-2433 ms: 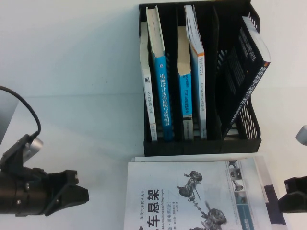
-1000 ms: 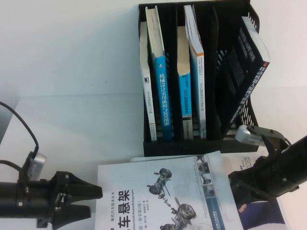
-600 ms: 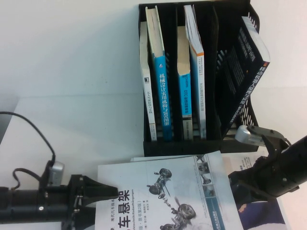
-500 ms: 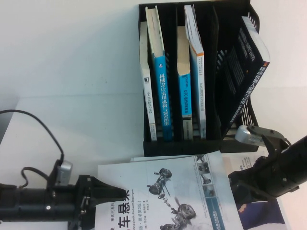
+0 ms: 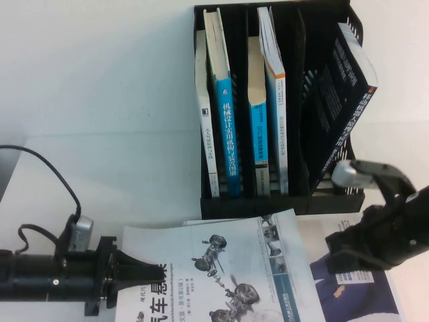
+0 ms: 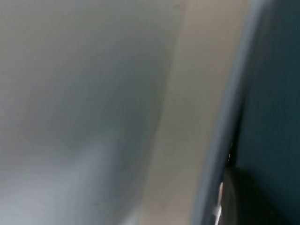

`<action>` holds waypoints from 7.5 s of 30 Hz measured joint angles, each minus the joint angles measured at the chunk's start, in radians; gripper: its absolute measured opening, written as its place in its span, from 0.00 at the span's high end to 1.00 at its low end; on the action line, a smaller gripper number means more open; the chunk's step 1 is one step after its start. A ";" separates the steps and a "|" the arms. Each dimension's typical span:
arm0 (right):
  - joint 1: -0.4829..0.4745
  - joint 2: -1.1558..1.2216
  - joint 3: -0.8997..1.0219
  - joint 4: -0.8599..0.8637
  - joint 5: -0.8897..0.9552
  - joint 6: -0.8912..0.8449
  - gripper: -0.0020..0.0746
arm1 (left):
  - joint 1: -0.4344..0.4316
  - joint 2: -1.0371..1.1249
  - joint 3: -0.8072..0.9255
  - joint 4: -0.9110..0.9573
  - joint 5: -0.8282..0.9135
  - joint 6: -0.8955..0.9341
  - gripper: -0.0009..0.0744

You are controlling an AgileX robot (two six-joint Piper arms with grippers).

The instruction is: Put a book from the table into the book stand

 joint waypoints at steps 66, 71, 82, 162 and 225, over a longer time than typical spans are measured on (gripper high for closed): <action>0.000 -0.406 0.000 -0.434 0.040 0.369 0.98 | -0.974 -0.020 -2.060 1.617 -0.142 -1.517 0.84; 0.000 -0.406 0.000 -0.435 0.071 0.369 0.98 | -0.973 -0.005 -2.060 1.754 -0.084 -1.518 0.84; 0.000 -0.406 0.000 -0.436 0.083 0.369 0.98 | -0.968 0.010 -2.045 1.797 -0.102 -1.525 0.84; 0.000 -0.226 -0.033 -0.486 -0.289 0.337 0.98 | -0.823 0.144 -2.165 1.559 0.044 -1.334 0.98; 0.000 -1.231 0.437 -0.592 -0.135 0.269 0.98 | -0.970 -0.502 -1.249 1.650 -0.036 -1.164 0.99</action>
